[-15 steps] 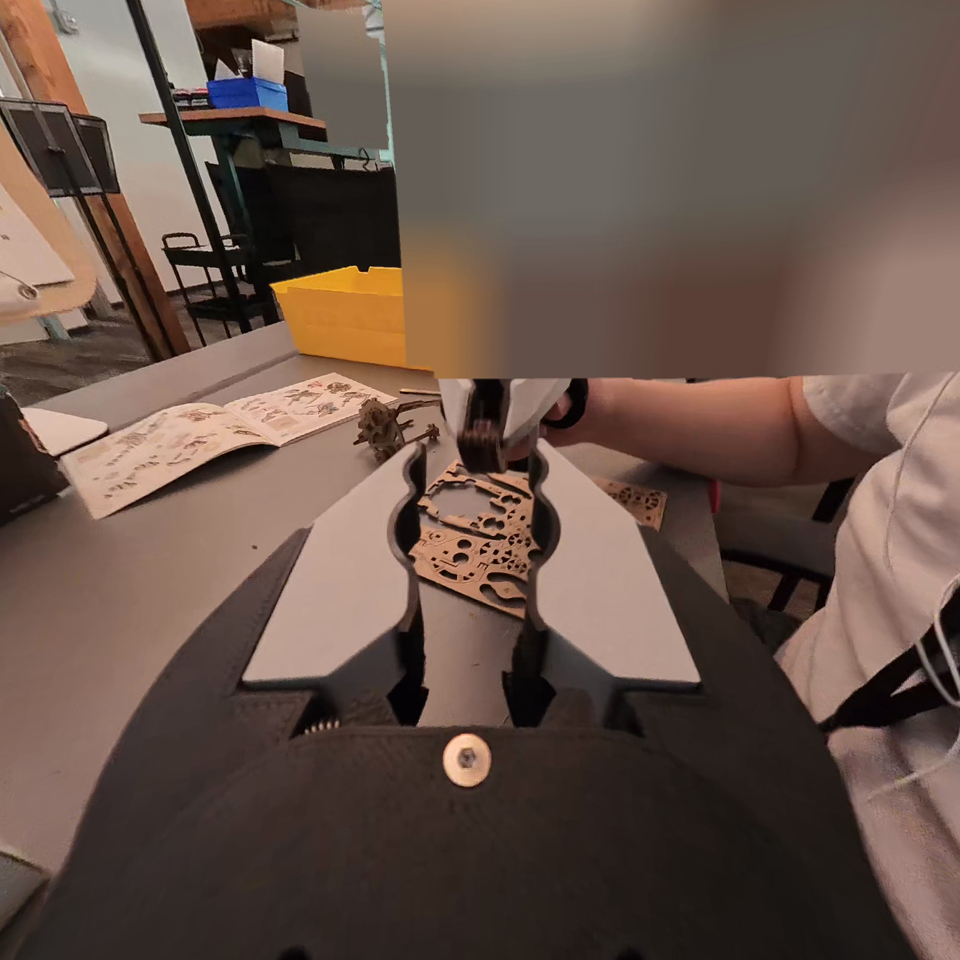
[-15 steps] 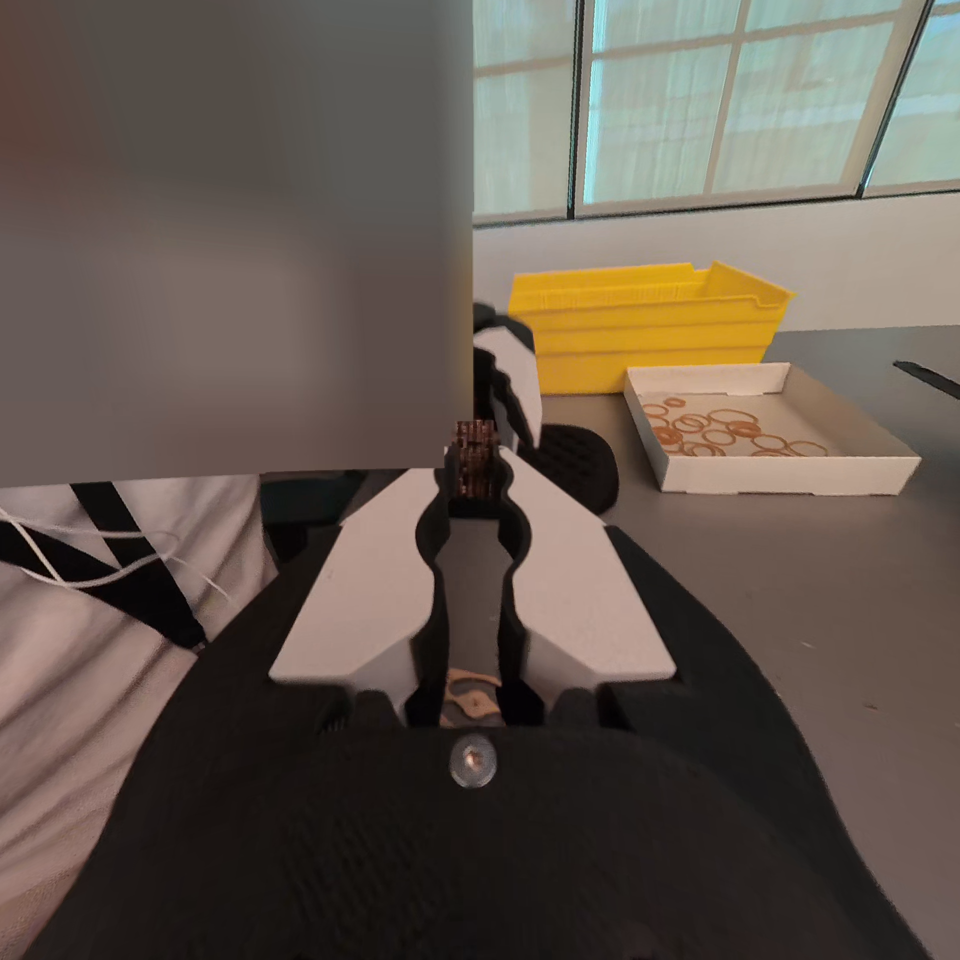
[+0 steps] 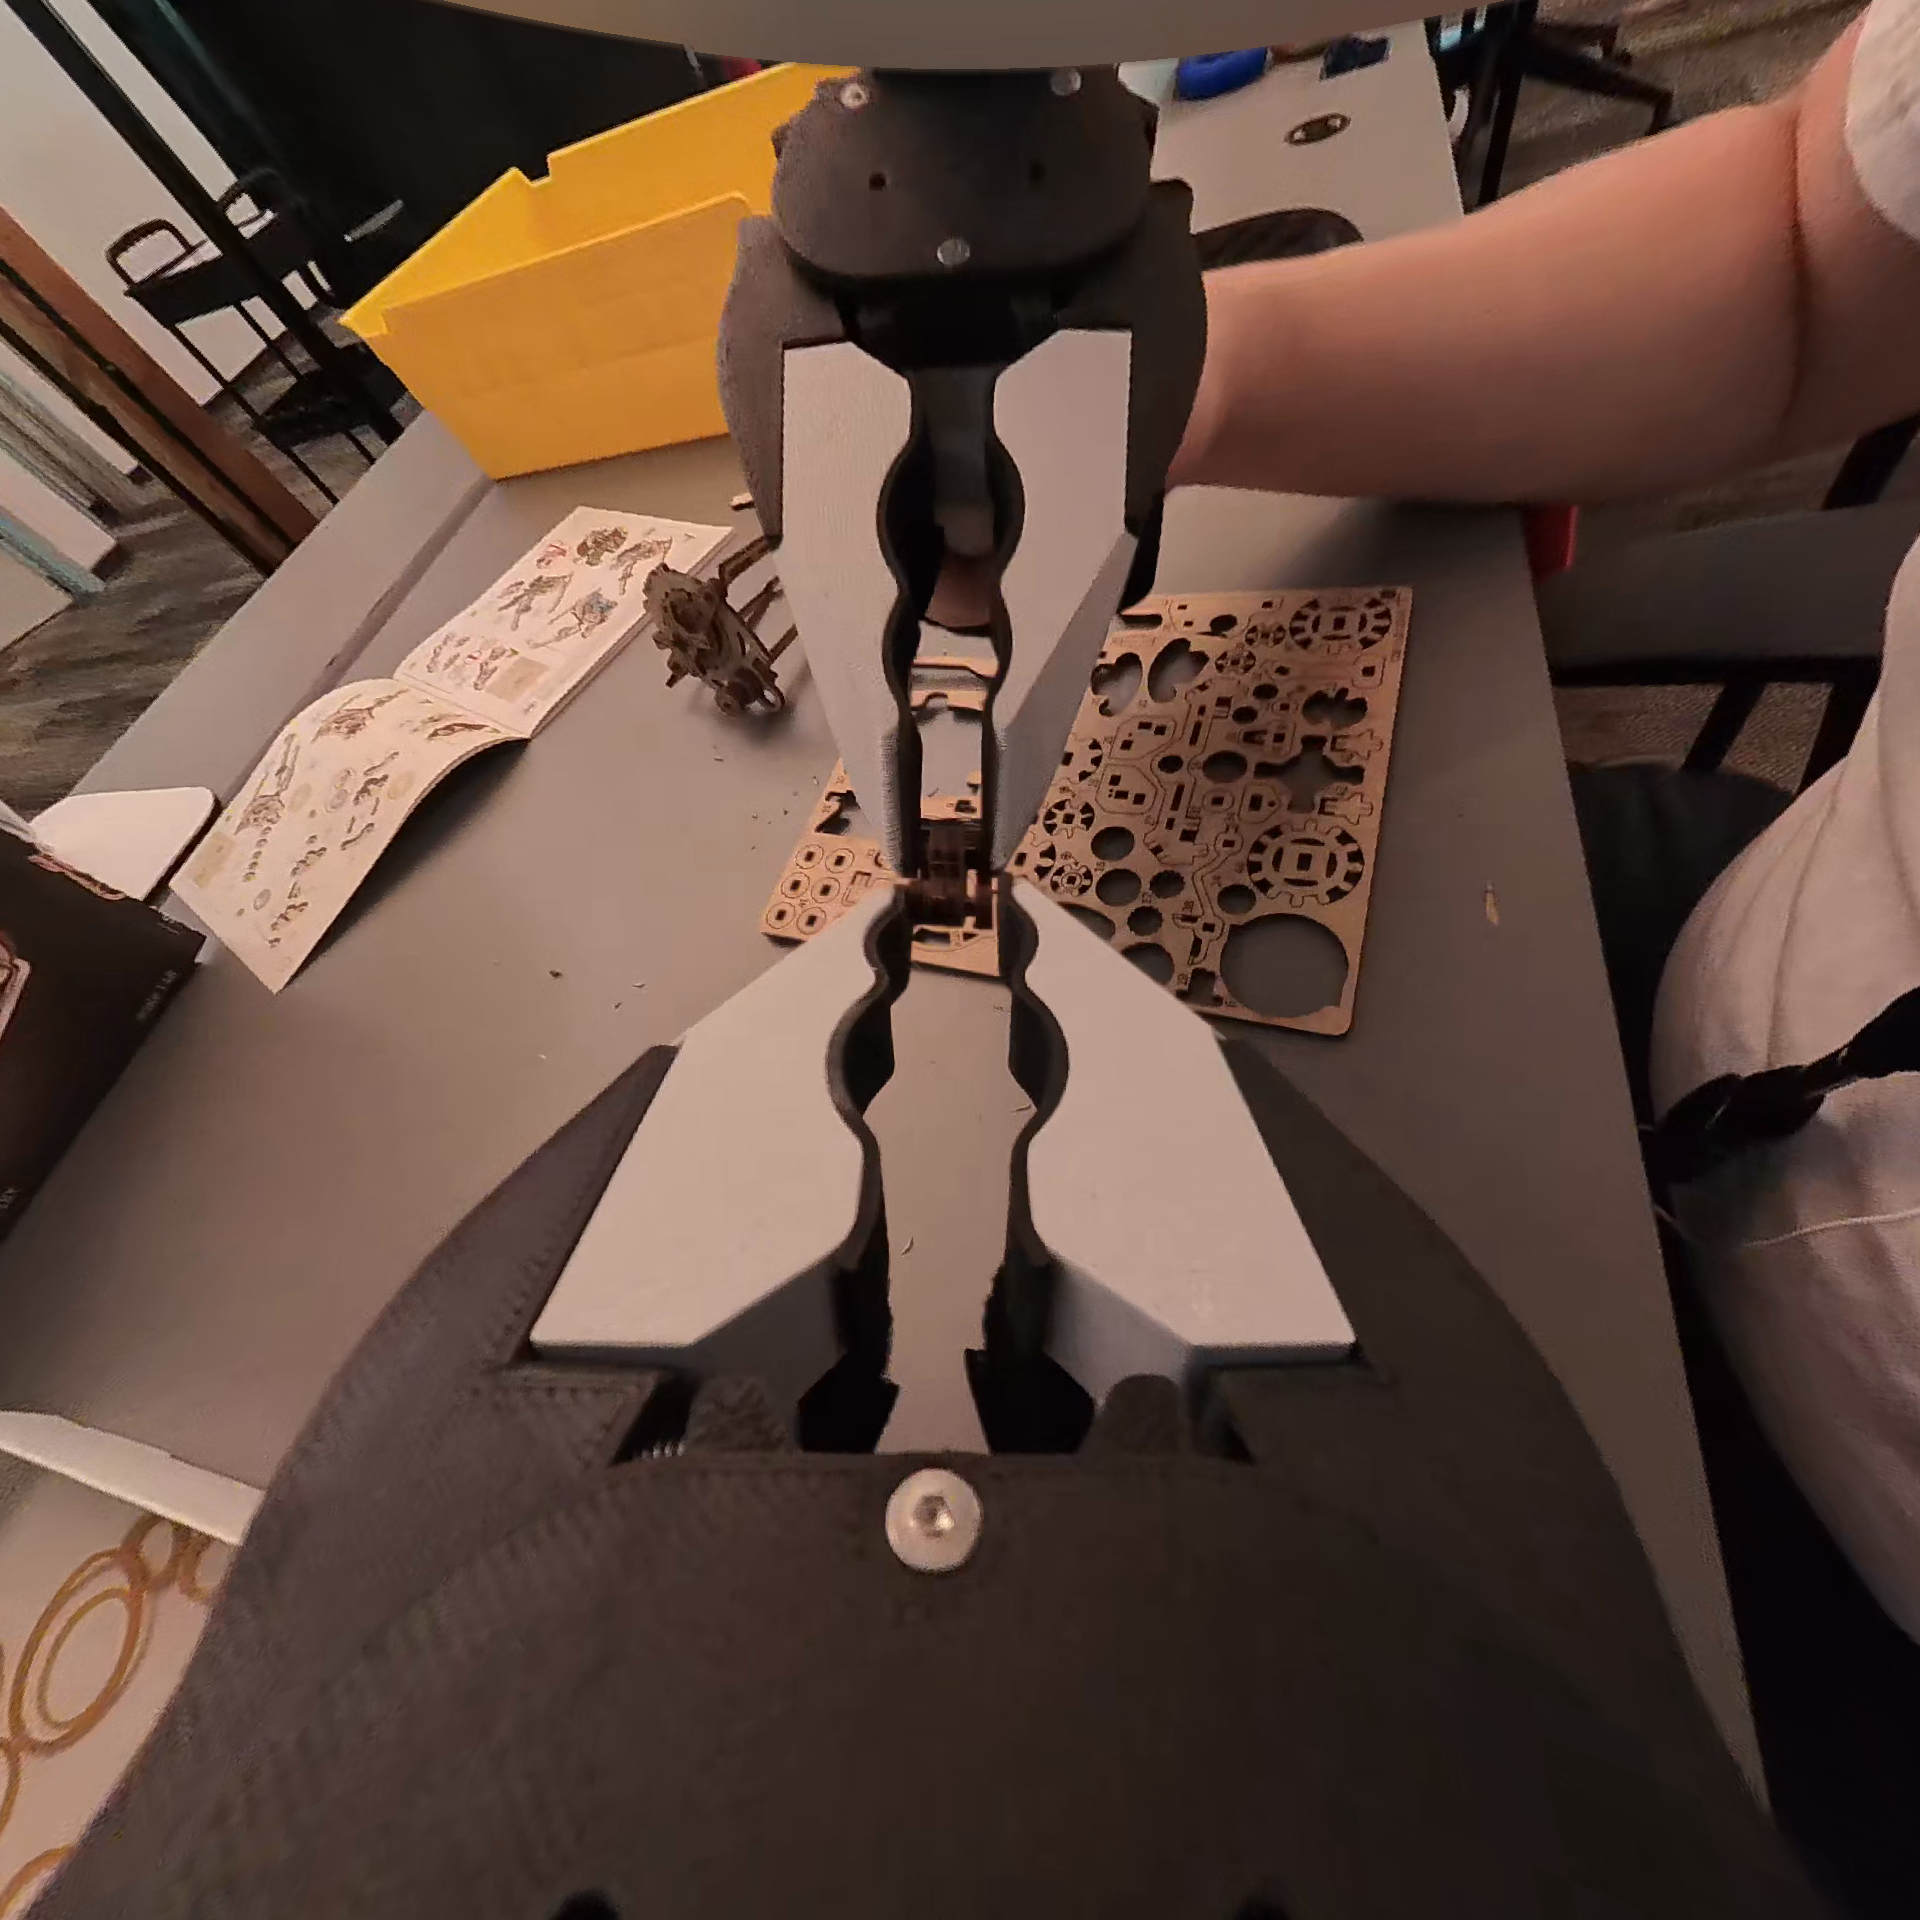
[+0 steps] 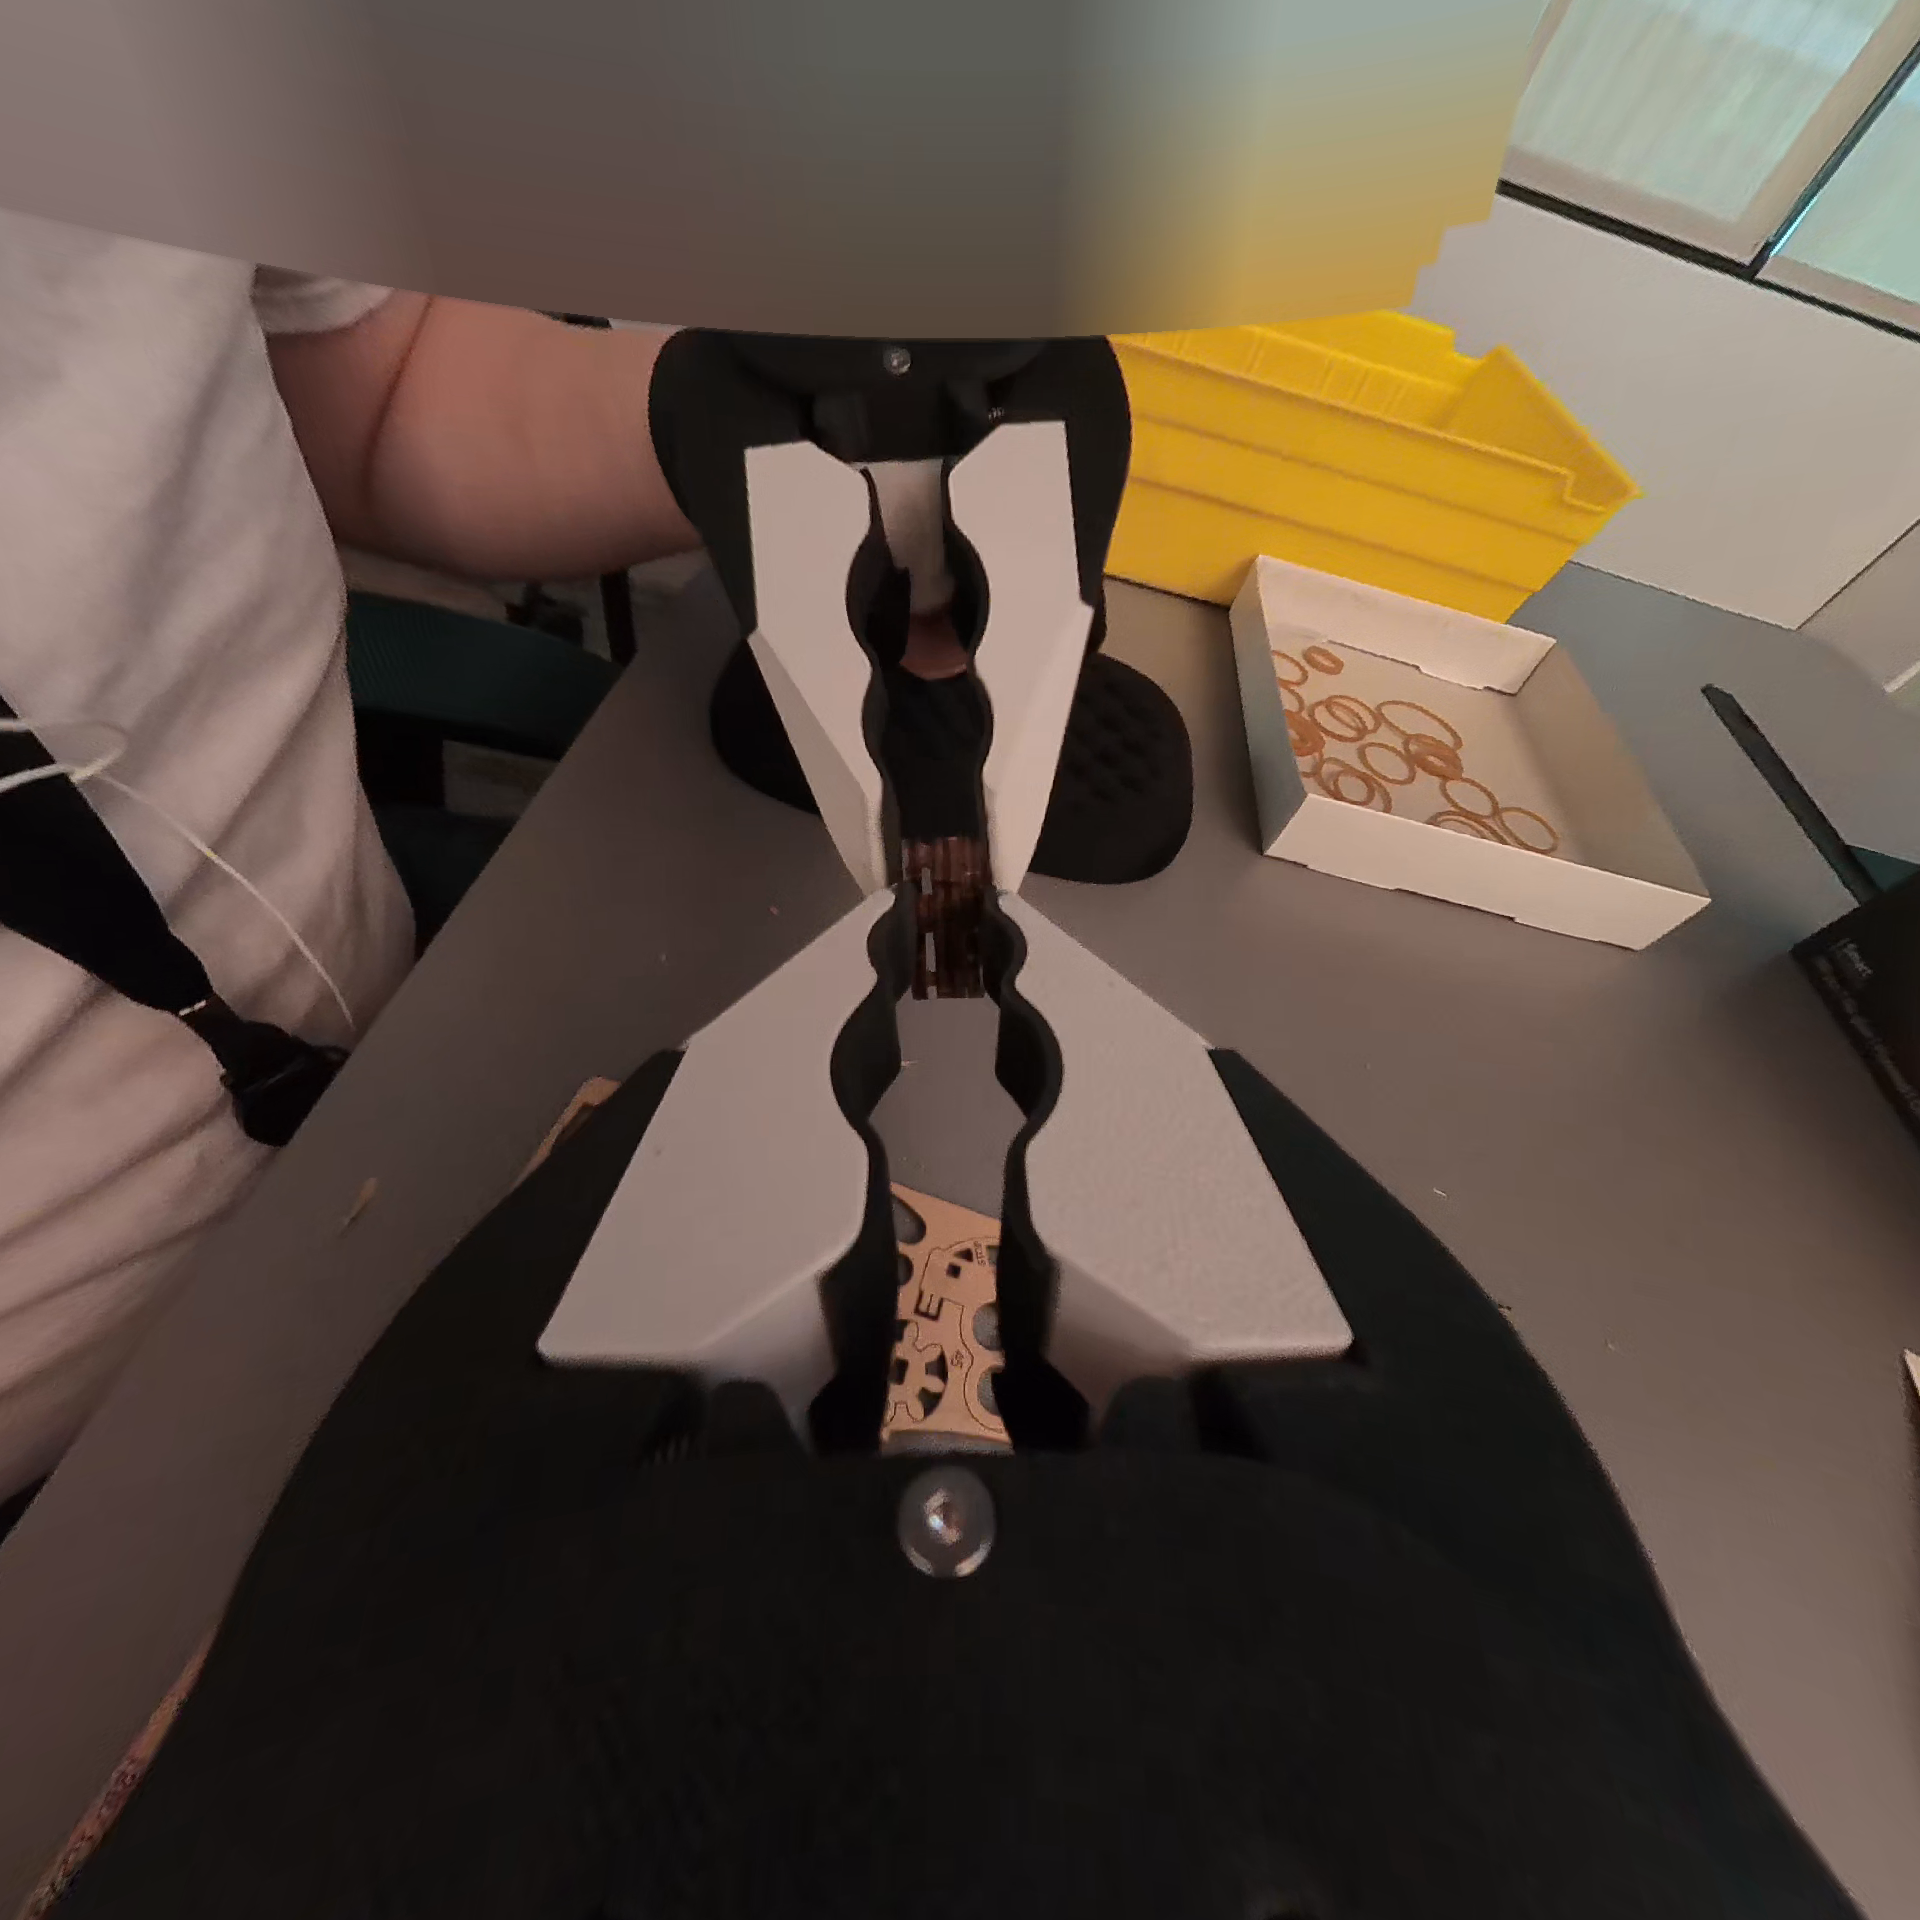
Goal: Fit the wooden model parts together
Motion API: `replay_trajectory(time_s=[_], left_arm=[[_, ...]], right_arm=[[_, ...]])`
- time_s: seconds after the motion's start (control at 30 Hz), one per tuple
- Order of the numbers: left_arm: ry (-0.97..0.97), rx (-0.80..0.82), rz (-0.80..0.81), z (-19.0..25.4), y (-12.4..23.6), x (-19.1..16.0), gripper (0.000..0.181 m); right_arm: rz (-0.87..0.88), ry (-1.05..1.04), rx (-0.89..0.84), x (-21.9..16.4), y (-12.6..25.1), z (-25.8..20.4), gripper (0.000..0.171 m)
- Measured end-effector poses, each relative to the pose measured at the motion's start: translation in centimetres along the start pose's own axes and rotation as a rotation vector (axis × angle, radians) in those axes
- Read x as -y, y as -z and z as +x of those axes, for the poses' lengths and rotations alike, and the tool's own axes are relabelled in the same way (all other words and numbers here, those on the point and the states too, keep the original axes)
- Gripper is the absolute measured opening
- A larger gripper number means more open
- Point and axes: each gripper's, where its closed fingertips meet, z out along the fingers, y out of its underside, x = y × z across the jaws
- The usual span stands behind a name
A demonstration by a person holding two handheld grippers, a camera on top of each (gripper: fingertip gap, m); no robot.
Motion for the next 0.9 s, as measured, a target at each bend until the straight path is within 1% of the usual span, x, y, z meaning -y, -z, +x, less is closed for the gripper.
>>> replay_trajectory(time_s=[0.1, 0.2, 0.3, 0.4, 0.47, 0.6, 0.77, 0.9], left_arm=[[-0.026, 0.03, 0.029, -0.2, 0.1, 0.2, 0.013], [-0.001, 0.057, 0.184, -0.7, 1.2, 2.1, 0.012], [0.031, 0.051, 0.398, -0.7, 3.0, 4.5, 0.013], [0.101, 0.034, 0.517, -1.0, 4.2, 5.4, 0.012], [0.12, 0.021, 0.525, -1.0, 4.2, 5.4, 0.012], [0.084, 0.008, 0.499, -0.4, 3.5, 5.3, 0.012], [0.073, -0.014, 0.49, 0.1, 2.9, 5.4, 0.013], [0.079, -0.022, 0.485, 0.1, 2.7, 5.3, 0.012]], right_arm=[[0.028, 0.045, -0.023, 0.4, 0.2, 0.1, 0.011], [0.142, 0.075, -0.075, 2.2, 1.4, 0.8, 0.031], [0.236, 0.085, -0.088, 3.5, 2.6, 1.1, 0.032], [0.359, 0.063, -0.031, 5.2, 3.1, 0.1, 0.029], [0.386, 0.039, -0.037, 5.6, 3.0, 0.2, 0.029], [0.367, 0.039, -0.025, 5.3, 2.4, -0.1, 0.025], [0.378, 0.006, 0.02, 5.4, 2.3, -0.6, 0.012], [0.359, -0.024, 0.036, 5.2, 2.2, -0.6, 0.012]])
